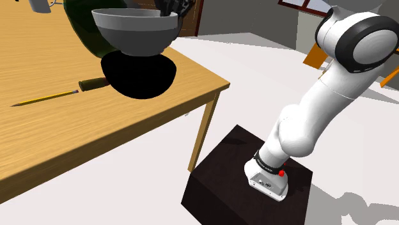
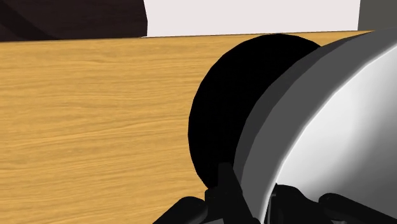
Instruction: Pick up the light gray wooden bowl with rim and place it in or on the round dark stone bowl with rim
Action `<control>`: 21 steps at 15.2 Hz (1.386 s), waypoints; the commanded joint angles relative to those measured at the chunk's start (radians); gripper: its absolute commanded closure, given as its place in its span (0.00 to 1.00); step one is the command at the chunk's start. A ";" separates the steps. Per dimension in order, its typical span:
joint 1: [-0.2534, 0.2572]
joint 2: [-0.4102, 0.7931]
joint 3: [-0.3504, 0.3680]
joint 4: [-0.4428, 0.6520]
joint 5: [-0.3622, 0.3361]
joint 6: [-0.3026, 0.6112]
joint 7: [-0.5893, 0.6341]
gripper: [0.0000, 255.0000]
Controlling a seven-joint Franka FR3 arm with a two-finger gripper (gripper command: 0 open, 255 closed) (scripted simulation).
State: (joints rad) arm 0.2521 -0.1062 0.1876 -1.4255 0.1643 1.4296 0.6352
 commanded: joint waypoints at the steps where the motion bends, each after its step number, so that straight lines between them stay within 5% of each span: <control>1: -0.001 -0.016 -0.002 -0.047 0.003 0.031 -0.008 1.00; 6: -0.002 -0.055 -0.004 -0.168 0.009 0.113 -0.024 1.00; 14: -0.001 -0.055 -0.004 -0.168 0.009 0.113 -0.024 1.00; 15: -0.002 -0.054 -0.004 -0.167 0.009 0.113 -0.025 0.00; 21: -0.003 -0.044 -0.006 -0.121 0.007 0.077 -0.021 0.00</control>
State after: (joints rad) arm 0.2493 -0.1587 0.1816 -1.5745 0.1728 1.5259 0.6107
